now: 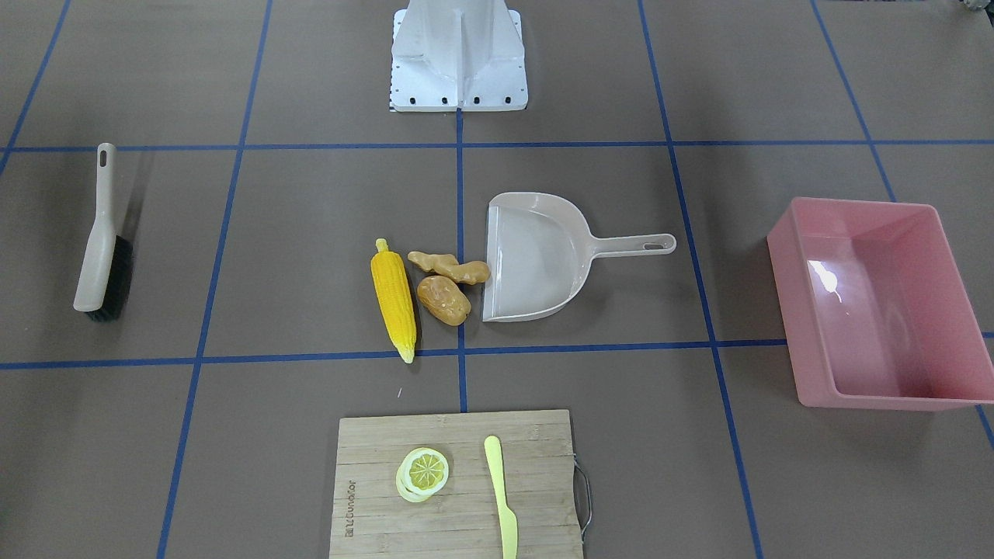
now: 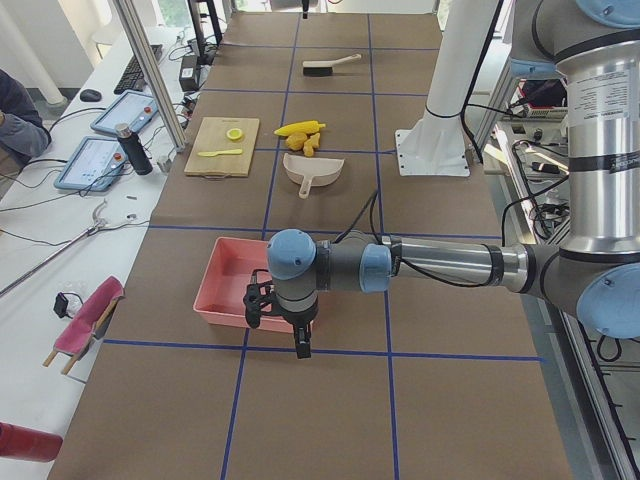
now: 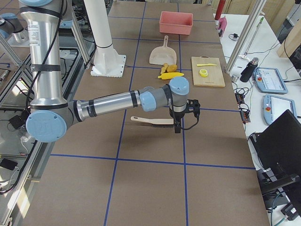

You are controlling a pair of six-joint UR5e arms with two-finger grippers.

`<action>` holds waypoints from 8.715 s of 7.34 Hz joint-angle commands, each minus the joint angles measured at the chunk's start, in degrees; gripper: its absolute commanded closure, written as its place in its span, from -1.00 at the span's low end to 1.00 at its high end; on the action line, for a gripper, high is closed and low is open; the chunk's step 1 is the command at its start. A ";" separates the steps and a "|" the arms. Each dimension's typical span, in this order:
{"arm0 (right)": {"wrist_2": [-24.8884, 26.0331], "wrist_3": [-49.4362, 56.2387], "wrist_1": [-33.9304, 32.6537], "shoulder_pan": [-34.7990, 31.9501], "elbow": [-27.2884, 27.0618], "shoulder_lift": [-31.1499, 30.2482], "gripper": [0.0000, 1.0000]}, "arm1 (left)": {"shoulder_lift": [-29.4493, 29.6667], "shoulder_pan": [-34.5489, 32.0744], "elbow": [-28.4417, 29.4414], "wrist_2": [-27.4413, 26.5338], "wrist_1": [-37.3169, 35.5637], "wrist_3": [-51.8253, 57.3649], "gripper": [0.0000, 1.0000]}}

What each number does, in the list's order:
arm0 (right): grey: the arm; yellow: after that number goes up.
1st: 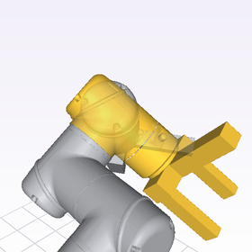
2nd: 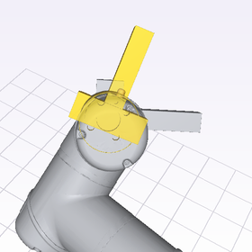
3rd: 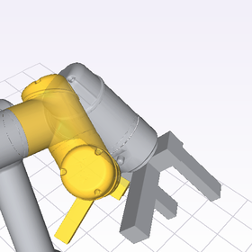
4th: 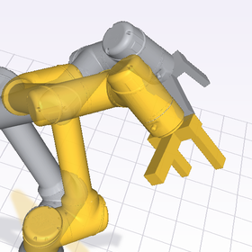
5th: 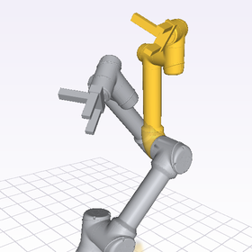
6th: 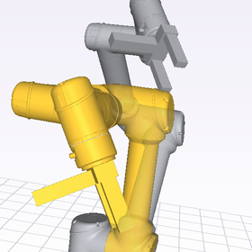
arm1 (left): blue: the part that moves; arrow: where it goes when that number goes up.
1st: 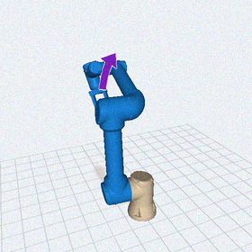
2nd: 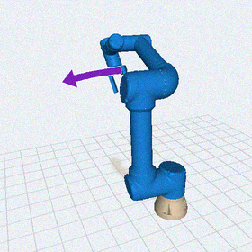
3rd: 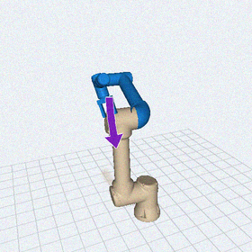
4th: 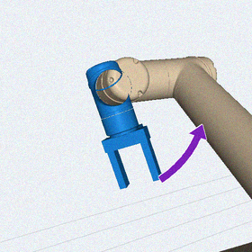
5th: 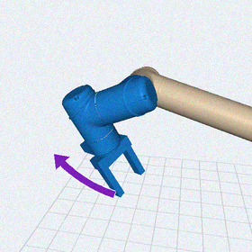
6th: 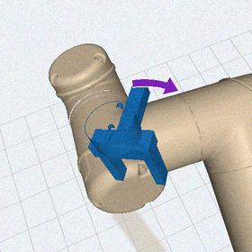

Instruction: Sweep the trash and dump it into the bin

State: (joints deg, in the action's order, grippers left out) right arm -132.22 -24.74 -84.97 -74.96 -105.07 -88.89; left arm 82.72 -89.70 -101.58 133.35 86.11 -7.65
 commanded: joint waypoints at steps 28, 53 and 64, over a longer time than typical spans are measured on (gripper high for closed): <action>0.39 -16.40 4.43 16.80 -6.99 -3.89 1.00 | 20.37 36.34 -10.49 -6.56 12.06 25.63 -0.99; 17.71 -24.82 -24.64 44.19 11.12 40.02 1.00 | 27.05 49.62 1.21 -12.59 21.03 29.36 -0.86; 16.82 -46.27 4.09 48.94 12.35 40.55 1.00 | 26.26 48.39 1.12 -10.31 21.03 23.22 -0.44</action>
State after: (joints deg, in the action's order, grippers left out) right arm -115.64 -69.30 -83.82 -26.42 -92.79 -48.29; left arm 109.03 -41.17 -100.41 122.10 107.18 17.67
